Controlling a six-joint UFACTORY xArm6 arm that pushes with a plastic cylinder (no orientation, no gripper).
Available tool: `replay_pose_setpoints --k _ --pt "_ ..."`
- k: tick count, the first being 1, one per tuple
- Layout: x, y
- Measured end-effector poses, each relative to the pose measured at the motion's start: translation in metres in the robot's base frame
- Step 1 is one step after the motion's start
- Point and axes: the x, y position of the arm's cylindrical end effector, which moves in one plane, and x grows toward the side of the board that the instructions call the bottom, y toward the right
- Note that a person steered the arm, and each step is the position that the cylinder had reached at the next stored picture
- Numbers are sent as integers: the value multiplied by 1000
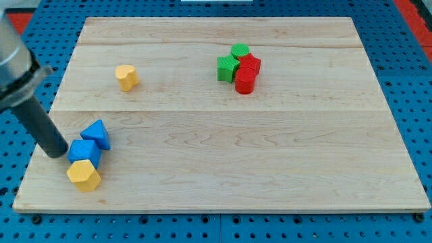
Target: Push the yellow heart into a blue triangle
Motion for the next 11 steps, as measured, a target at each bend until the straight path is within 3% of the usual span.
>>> replay_pose_setpoints --k 3,4,5,7,8,10,11 --pt "-166 9" --pt "-178 53" --pt "-178 85" --pt "-138 87" --pt "-162 109" --pt "-127 128" --pt "-106 110"
